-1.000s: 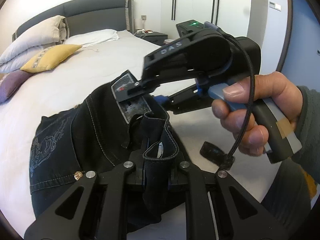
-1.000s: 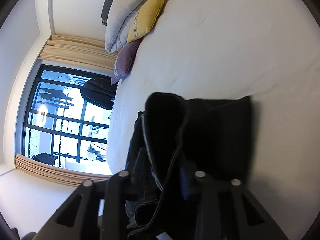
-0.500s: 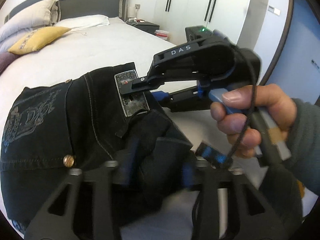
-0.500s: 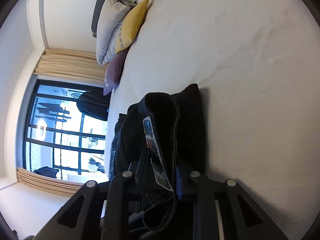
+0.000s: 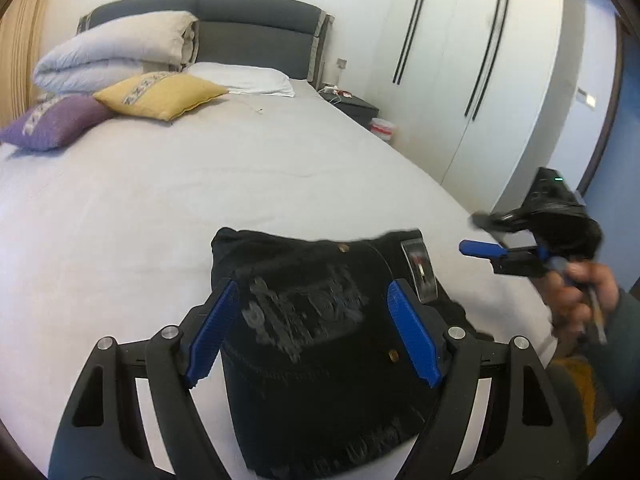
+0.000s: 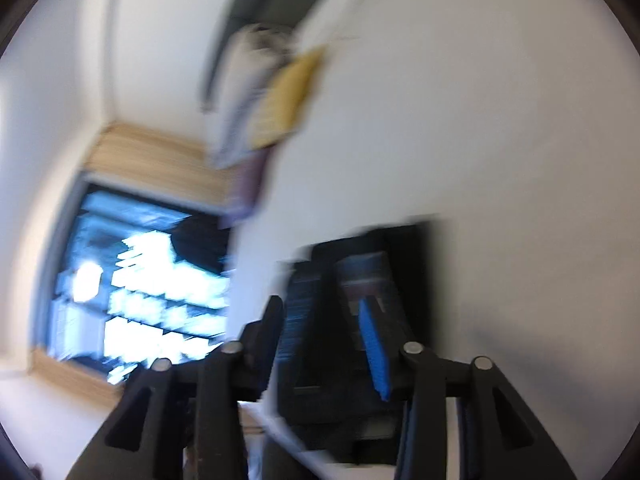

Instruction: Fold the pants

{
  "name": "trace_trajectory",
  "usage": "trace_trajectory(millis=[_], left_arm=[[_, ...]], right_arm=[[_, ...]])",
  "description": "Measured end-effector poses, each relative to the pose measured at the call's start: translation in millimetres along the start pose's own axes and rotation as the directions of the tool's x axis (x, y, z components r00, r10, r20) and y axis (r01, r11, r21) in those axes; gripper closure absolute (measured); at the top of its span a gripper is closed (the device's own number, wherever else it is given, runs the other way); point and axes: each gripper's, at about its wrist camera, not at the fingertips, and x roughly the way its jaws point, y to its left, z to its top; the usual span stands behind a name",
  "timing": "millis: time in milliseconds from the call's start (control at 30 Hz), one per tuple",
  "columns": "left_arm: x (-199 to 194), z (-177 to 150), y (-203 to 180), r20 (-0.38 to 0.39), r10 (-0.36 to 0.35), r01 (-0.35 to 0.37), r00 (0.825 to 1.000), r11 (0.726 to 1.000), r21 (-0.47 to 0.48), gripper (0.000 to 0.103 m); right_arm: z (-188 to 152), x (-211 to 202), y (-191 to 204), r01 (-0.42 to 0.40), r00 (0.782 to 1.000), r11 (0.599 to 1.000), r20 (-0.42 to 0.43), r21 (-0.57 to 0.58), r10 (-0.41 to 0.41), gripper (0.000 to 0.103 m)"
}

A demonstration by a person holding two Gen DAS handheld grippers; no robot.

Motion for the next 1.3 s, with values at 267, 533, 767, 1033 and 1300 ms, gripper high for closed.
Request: trace_trajectory(millis=[267, 533, 767, 1033, 1300], left_arm=[[72, -61, 8, -0.208, -0.03, 0.013, 0.978, 0.997, -0.08, 0.027], [36, -51, -3, -0.083, -0.004, 0.002, 0.997, 1.0, -0.018, 0.027], [48, -80, -15, -0.165, 0.017, -0.015, 0.986, 1.0, 0.014, 0.027], [14, -60, -14, -0.119, 0.171, -0.169, 0.978, 0.985, 0.03, 0.007], [-13, -19, 24, -0.132, 0.338, -0.338, 0.932, 0.941, 0.024, 0.0]], right_arm=[[-46, 78, -38, 0.049, 0.986, 0.995, -0.163, 0.084, -0.035, 0.077], [-64, 6, -57, -0.003, 1.0, 0.992, 0.01, 0.129, 0.002, 0.046], [-77, 48, 17, -0.189, 0.977, 0.979, -0.114, -0.074, 0.18, 0.025], [-101, 28, -37, 0.082, 0.996, 0.997, -0.031, 0.005, -0.082, 0.036], [-55, 31, -39, 0.151, 0.988, 0.987, 0.002, 0.059, -0.152, 0.006]])
